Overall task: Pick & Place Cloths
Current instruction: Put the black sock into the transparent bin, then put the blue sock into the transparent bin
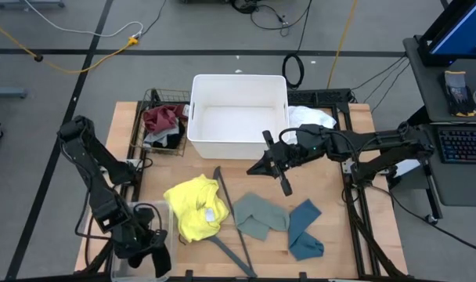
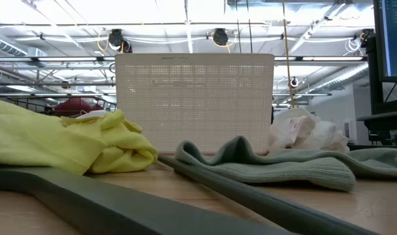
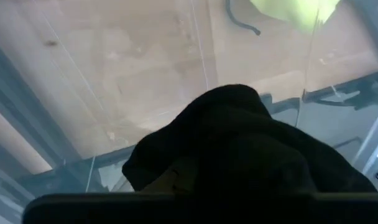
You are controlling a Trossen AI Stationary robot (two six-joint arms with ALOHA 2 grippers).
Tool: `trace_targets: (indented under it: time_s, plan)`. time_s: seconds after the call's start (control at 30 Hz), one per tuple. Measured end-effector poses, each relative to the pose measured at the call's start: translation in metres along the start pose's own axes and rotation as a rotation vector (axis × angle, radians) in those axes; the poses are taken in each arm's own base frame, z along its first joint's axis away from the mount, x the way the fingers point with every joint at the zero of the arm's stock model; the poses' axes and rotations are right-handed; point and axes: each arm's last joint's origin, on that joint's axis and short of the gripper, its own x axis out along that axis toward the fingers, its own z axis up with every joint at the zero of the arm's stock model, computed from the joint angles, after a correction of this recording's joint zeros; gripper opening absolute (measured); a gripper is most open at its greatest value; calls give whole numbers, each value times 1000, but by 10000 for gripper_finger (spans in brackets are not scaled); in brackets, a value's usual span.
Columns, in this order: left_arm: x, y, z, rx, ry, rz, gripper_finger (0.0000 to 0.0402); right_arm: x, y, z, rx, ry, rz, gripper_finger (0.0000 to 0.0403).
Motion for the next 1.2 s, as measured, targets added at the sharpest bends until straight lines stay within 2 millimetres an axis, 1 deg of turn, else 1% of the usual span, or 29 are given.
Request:
trace_targets:
  time_s: [0.13,0.4,0.57,0.7,0.87,1.0,1.1,1.2]
  plan:
    - [-4,0,0,1,9,-7,80,0,0,0,0,0,0,3]
    - [-4,0,0,3,11,-10,122,0,0,0,0,0,1,4]
    - [-4,-1,-1,58,27,-24,150,0,0,0,0,0,1,4]
    - [-8,-1,-2,65,43,-39,162,0,0,0,1,0,1,4]
    - [-19,-1,0,60,66,-67,158,0,0,0,0,0,13,4]
    - [-29,-2,3,103,20,-173,141,-1,4,-1,-2,10,109,4]
    - [-38,-4,6,153,-52,-280,125,-2,9,-6,-9,71,150,4]
    - [-46,-5,9,207,-122,-374,110,-5,17,-16,-25,176,173,4]
